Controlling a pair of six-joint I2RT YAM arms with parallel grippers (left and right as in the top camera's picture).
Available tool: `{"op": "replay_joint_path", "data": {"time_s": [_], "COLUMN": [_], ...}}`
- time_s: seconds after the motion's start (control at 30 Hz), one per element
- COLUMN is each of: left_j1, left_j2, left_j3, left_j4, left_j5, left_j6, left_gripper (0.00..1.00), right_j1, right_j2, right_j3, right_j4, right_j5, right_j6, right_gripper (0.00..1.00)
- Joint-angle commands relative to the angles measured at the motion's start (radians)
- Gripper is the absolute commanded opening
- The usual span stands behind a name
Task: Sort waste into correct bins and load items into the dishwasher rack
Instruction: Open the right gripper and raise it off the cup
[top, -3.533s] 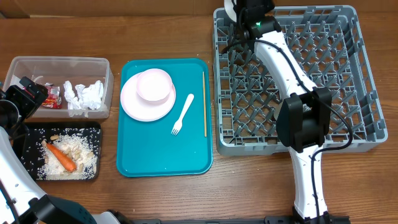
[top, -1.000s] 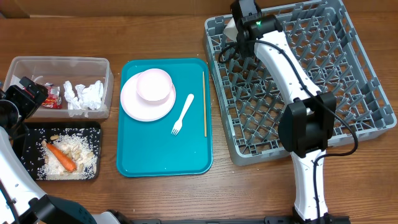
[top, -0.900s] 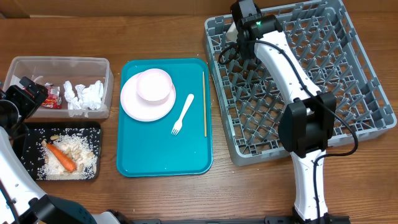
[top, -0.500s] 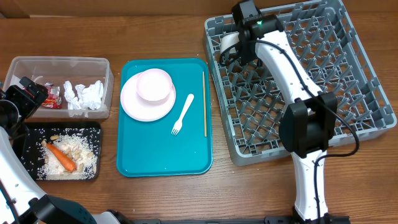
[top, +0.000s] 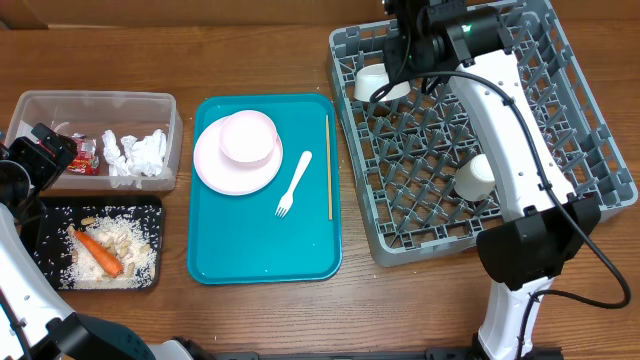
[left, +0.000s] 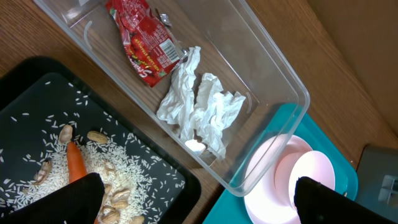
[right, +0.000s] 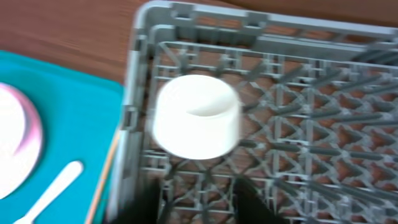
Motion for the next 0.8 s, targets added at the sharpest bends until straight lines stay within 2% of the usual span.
{"op": "replay_joint_path", "data": {"time_s": [0.0, 0.23, 0.5, 0.77], "left_j1": [0.000, 0.000, 0.000, 0.000], "left_j2": [0.001, 0.001, 0.001, 0.001], "left_j3": [0.023, 0.023, 0.023, 0.023], "left_j4": [0.001, 0.001, 0.001, 0.001], "left_j5": [-0.007, -0.007, -0.007, -0.007], "left_j6": [-0.005, -0.006, -0.006, -0.006], "left_gripper": [1.00, 1.00, 1.00, 1.00], "right_j1": [-0.001, 0.000, 0.000, 0.000], "right_j2": [0.004, 0.007, 0.007, 0.008], "right_j3": [0.001, -0.069, -0.236, -0.304], "right_j4": [-0.018, -0.010, 0.240, 0.368], "right_j5": [-0.122, -0.126, -0.126, -0.122], "right_j6": [0.065, 0.127, 0.132, 0.135], "right_gripper": [0.04, 0.04, 0.04, 0.04]}}
